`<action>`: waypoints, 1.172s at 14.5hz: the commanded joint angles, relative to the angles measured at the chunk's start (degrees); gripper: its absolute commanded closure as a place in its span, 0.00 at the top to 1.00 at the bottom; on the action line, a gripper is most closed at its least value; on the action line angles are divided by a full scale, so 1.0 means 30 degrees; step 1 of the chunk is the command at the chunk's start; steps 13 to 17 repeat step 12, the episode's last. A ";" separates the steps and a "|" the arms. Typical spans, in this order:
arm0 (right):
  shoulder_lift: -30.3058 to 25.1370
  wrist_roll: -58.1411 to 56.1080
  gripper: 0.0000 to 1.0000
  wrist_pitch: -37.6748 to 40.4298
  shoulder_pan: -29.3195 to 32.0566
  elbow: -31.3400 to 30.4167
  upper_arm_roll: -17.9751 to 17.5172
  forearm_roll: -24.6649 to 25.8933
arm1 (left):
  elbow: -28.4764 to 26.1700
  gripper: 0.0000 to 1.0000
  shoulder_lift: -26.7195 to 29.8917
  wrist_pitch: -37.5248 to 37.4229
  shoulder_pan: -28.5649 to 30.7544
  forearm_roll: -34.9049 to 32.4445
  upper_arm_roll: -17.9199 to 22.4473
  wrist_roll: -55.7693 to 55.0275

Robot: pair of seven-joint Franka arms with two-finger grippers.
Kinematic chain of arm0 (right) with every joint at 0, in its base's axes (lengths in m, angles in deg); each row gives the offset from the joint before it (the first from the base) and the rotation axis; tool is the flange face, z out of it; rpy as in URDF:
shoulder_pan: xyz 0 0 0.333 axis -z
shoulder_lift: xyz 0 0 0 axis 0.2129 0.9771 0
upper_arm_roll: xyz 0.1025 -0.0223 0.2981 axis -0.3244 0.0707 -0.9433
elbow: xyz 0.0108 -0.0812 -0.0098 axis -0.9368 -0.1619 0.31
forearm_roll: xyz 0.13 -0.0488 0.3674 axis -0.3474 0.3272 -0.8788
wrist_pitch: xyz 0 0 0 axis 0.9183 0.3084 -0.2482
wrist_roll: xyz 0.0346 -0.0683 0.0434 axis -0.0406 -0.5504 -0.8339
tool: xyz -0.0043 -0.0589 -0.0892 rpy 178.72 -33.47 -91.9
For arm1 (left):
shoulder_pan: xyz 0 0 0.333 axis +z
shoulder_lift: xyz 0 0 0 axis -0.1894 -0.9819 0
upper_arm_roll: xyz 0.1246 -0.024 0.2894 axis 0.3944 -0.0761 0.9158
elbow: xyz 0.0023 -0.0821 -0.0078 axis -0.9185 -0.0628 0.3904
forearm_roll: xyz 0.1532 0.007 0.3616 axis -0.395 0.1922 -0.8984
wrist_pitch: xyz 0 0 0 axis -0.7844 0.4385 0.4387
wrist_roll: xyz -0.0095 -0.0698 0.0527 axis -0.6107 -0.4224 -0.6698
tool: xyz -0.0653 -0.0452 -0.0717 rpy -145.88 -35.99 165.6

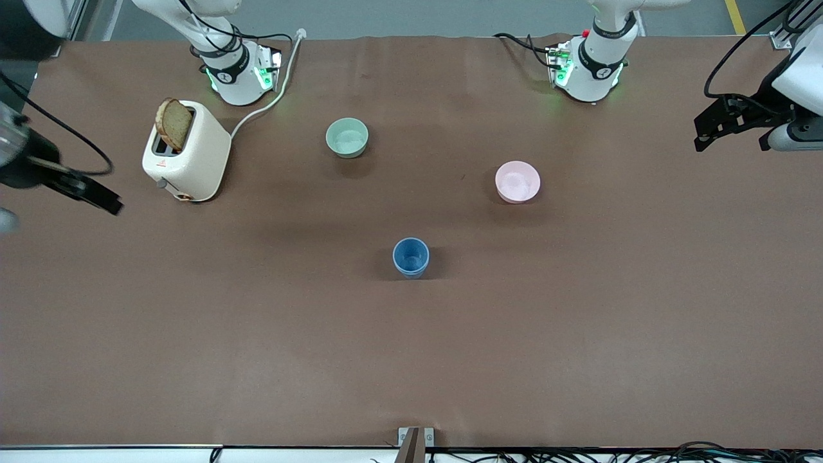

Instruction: Stack blue cups with both arms

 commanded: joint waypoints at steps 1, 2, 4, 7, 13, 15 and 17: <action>-0.2014 -0.2732 1.00 -0.0349 -0.0124 -0.2129 0.1797 -0.1291 | 0.0007 1.00 0.0136 -0.0021 -0.0002 -0.0047 0.0006 0.0361; -0.2191 -0.3903 1.00 -0.0116 -0.0154 -0.2160 0.2269 -0.1355 | 0.0007 1.00 0.0136 -0.0021 -0.0002 -0.0047 0.0006 0.0361; -0.2513 -0.4470 1.00 -0.0083 -0.0096 -0.2567 0.2332 -0.1356 | 0.0006 1.00 0.0136 -0.0021 0.0027 -0.0047 0.0006 0.0390; -0.2223 -0.5576 1.00 -0.0027 0.0049 -0.1404 0.2332 -0.1093 | 0.0007 1.00 0.0136 -0.0021 -0.0002 -0.0047 0.0006 0.0390; -0.2076 -0.6024 1.00 0.0091 0.0401 -0.1104 0.2362 -0.1063 | -0.0023 1.00 0.0136 -0.0021 -0.0002 -0.0047 0.0006 0.0390; -0.2076 -0.6024 1.00 0.0091 0.0401 -0.1104 0.2362 -0.1063 | -0.0023 1.00 0.0136 -0.0021 -0.0002 -0.0047 0.0006 0.0390; -0.2076 -0.6024 1.00 0.0091 0.0401 -0.1104 0.2362 -0.1063 | -0.0023 1.00 0.0136 -0.0021 -0.0002 -0.0047 0.0006 0.0390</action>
